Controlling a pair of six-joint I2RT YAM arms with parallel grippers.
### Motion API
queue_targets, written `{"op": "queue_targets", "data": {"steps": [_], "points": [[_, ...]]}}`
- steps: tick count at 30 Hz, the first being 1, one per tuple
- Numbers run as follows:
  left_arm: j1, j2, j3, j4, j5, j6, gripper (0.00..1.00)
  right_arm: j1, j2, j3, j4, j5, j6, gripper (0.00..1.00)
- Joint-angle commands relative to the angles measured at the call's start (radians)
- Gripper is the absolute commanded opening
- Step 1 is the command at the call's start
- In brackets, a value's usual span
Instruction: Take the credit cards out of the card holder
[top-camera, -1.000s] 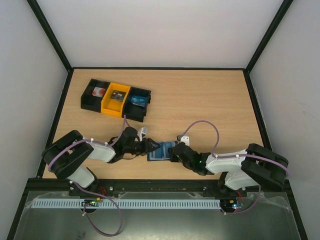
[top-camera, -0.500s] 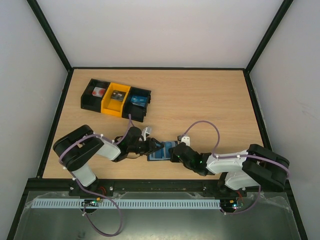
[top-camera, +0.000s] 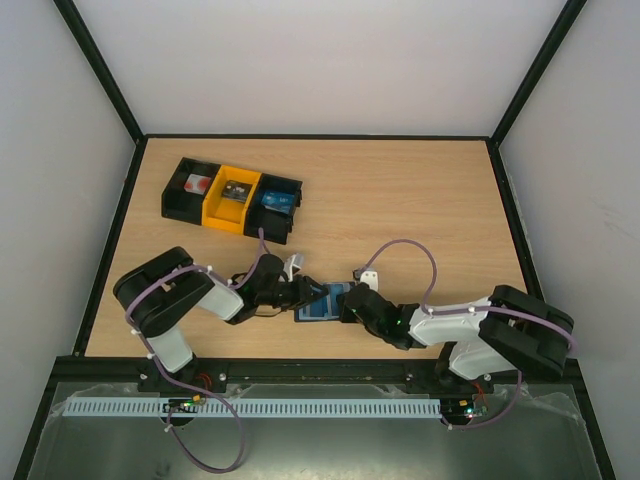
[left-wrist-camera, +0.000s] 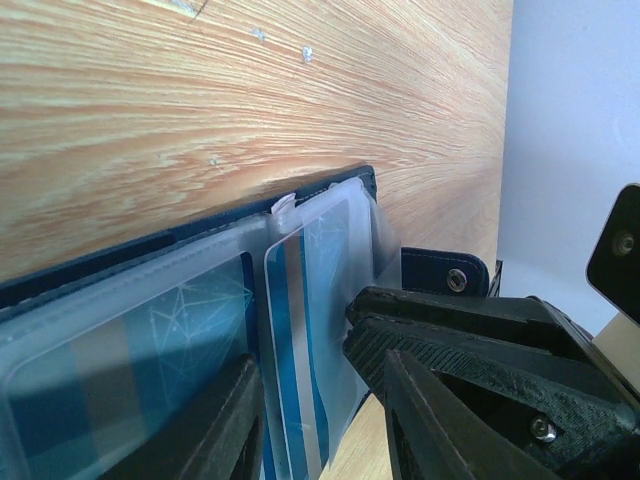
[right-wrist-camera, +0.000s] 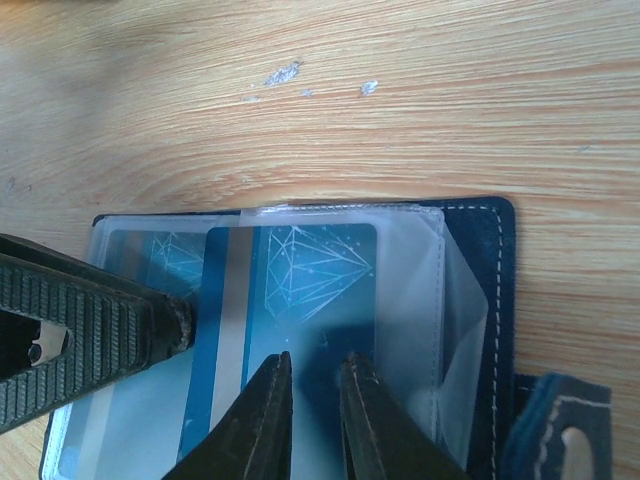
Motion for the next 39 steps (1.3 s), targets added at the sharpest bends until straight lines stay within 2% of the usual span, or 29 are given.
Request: {"op": "queue_targets", "data": {"steps": [1,7,11,15,22,26,36,39], "points": [[-0.008,0.046,-0.013,0.019,0.004,-0.005,0.35,-0.004,0.046,-0.043,-0.076,-0.040,0.004,0.15],[-0.014,0.070,0.003,0.004,-0.009,-0.006,0.34,-0.005,0.025,-0.064,-0.069,-0.021,0.024,0.15],[-0.015,0.082,0.015,0.003,-0.003,-0.004,0.33,-0.006,-0.040,-0.043,-0.145,0.037,0.002,0.16],[-0.014,0.083,0.011,0.009,-0.012,0.000,0.33,-0.012,-0.107,-0.064,-0.144,0.054,-0.006,0.16],[-0.016,0.085,0.006,0.016,-0.013,-0.006,0.33,-0.015,-0.047,-0.108,-0.043,-0.019,0.010,0.15],[-0.023,0.085,0.010,0.042,-0.008,-0.020,0.32,-0.015,-0.040,-0.126,-0.010,-0.037,0.026,0.12],[-0.031,0.060,0.017,0.042,-0.001,-0.035,0.13,-0.015,-0.015,-0.138,0.026,-0.030,0.019,0.07],[-0.032,0.050,0.014,0.038,0.002,-0.032,0.04,-0.015,-0.012,-0.141,0.025,-0.016,0.015,0.07]]}}
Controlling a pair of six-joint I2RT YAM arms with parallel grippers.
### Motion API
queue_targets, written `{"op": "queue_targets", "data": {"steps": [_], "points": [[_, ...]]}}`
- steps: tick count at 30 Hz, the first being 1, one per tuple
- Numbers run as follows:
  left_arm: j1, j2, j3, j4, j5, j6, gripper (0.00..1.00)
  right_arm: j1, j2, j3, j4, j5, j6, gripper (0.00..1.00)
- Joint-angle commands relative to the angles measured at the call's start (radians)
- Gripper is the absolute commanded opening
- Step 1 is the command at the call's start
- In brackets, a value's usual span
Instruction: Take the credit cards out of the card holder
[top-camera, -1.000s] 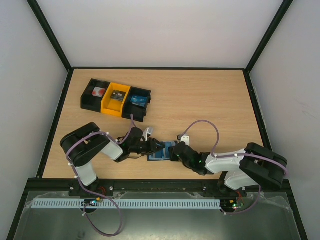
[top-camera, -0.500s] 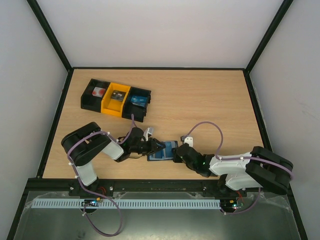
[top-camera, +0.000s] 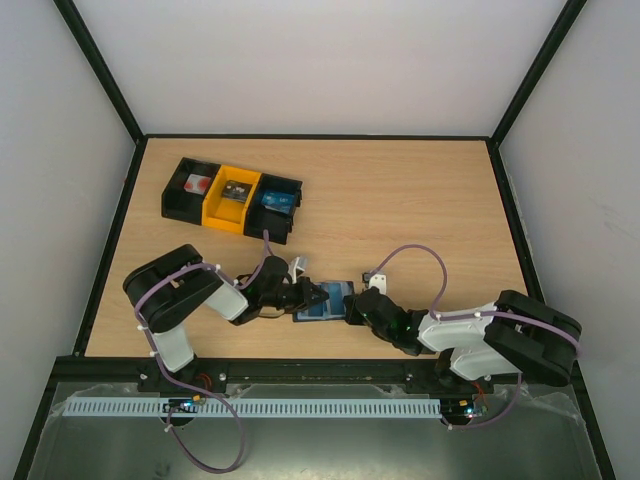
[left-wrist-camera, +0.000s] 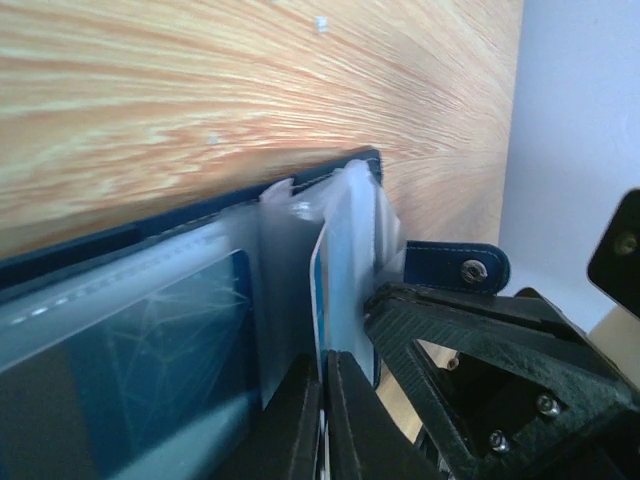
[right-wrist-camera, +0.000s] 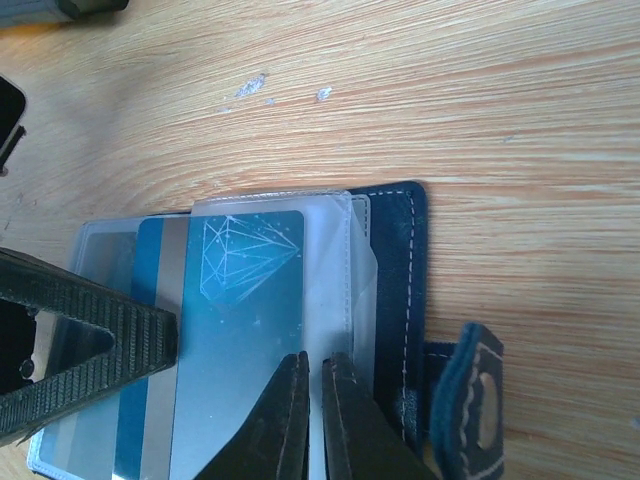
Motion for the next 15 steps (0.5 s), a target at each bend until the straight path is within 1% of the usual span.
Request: {"op": "queue_targets", "data": {"steps": [1,9,15], "points": [[-0.004,-0.014,-0.006,-0.005,-0.001,0.009,0.03,-0.001,0.033,-0.040,-0.092,-0.008,0.001,0.07],[0.012,-0.050,-0.051,-0.018,-0.012,-0.006,0.03,-0.001,0.015,-0.043,-0.100,0.000,0.001,0.07],[0.031,-0.079,-0.066,-0.040,0.006,0.004,0.03,-0.002,0.017,-0.033,-0.094,-0.005,-0.012,0.07]]}}
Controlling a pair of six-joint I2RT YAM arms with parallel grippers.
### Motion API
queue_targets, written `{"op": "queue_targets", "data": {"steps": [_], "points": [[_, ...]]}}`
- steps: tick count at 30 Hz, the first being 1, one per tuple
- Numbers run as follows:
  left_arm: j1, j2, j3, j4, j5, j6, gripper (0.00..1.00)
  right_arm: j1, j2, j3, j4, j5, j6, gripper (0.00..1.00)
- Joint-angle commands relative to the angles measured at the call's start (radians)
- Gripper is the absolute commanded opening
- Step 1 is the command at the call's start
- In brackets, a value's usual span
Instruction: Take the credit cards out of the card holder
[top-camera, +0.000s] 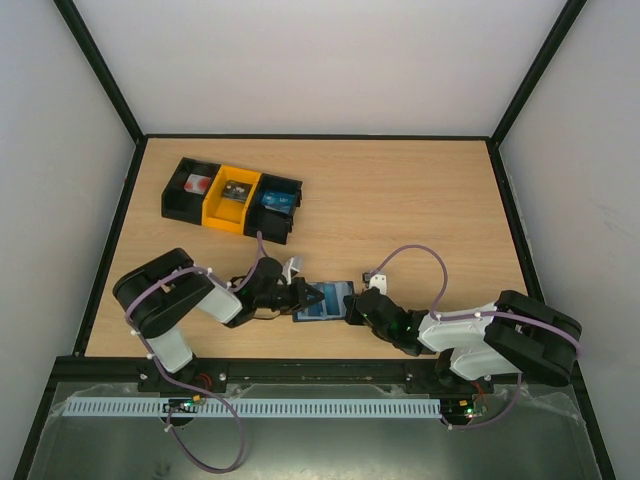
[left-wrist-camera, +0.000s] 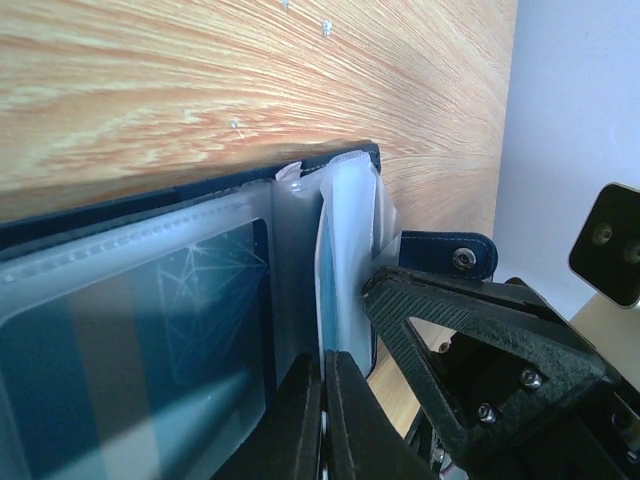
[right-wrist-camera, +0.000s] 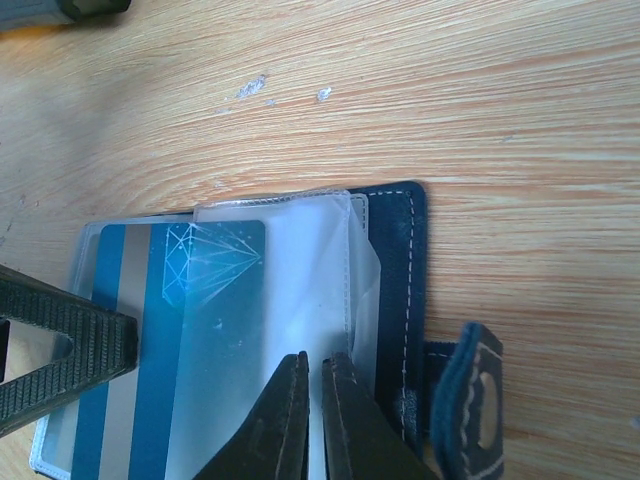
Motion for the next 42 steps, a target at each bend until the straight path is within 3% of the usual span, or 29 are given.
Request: {"op": "queue_targets", "data": {"steps": [1,14,29,34,42], "points": [[0.015,-0.033,-0.026,-0.044,0.006,0.014,0.03,-0.002,0.014,-0.027,-0.107,-0.005,-0.016,0.07],[0.059,-0.173,-0.056,-0.116,0.016,0.027,0.03,-0.002,-0.198,0.000,-0.184,0.093,-0.218,0.11],[0.127,-0.395,-0.092,-0.213,0.037,0.020,0.03,-0.001,-0.602,-0.158,0.036,-0.064,-0.701,0.18],[0.152,-0.499,-0.107,-0.240,0.045,0.013,0.03,0.000,-0.578,-0.133,0.071,-0.098,-0.808,0.18],[0.185,-0.633,-0.111,-0.313,0.061,-0.014,0.03,0.049,-0.405,-0.053,0.177,-0.134,-0.981,0.25]]}}
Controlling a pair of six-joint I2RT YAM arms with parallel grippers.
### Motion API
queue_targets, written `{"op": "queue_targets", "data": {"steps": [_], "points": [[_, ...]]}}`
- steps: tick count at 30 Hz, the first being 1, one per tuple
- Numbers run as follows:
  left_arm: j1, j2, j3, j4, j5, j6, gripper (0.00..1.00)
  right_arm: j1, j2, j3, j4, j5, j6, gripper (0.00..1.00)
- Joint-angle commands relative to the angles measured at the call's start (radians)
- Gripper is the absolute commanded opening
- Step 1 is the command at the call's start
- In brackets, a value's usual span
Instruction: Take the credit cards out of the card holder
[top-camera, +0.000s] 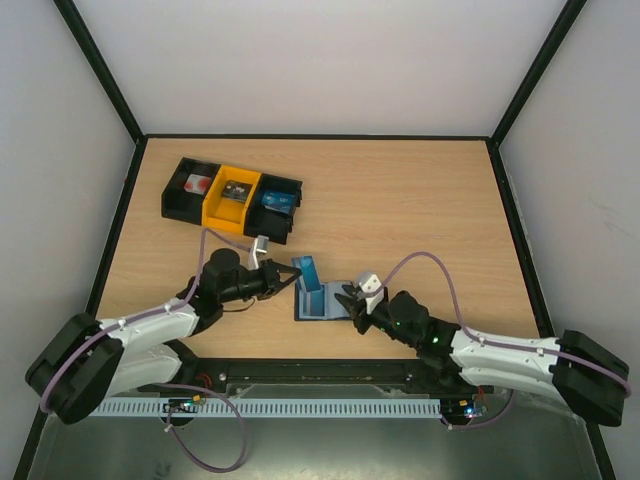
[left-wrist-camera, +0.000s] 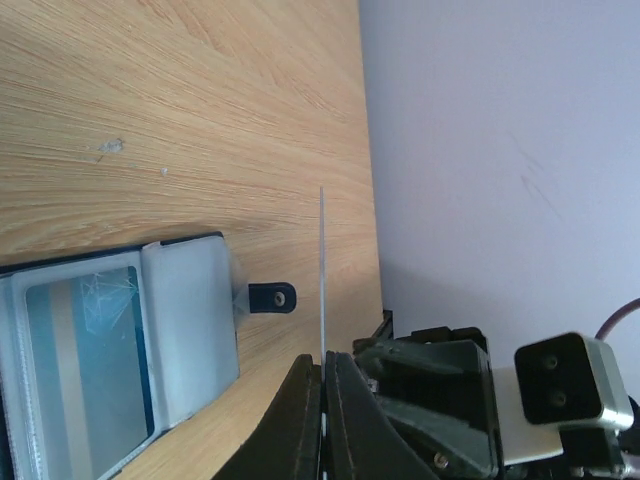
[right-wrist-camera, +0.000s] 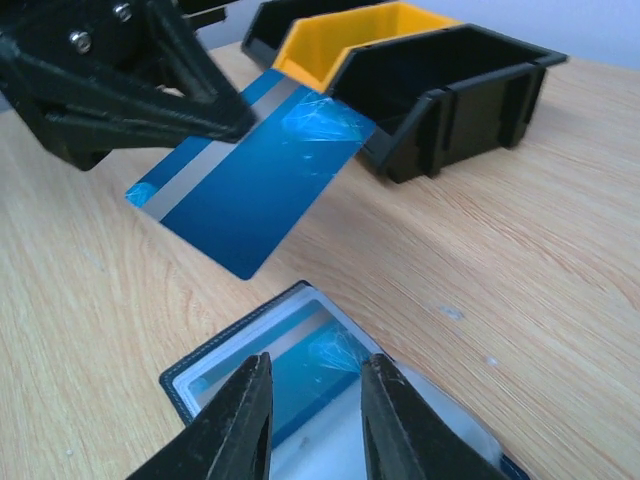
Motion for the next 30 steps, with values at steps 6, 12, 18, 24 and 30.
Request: {"op": "queue_targets", "data": {"steps": [6,12,18,24,30], "points": [[0.026,-0.102,-0.024,-0.076,0.048,-0.069,0.03,0.074,0.176,0.143,0.128,0.038,-0.302,0.27],[0.042,-0.113,-0.041,-0.066,0.082,-0.150,0.03,0.097,0.230,0.187,0.085,0.060,-0.498,0.35],[0.058,-0.132,-0.040,-0.098,0.083,-0.183,0.03,0.103,0.212,0.183,0.087,0.081,-0.628,0.36],[0.060,-0.138,-0.041,-0.091,0.107,-0.200,0.03,0.107,0.244,0.202,0.057,0.062,-0.673,0.44],[0.059,-0.145,-0.051,-0.076,0.121,-0.220,0.03,0.152,0.299,0.261,0.002,0.121,-0.730,0.42]]}}
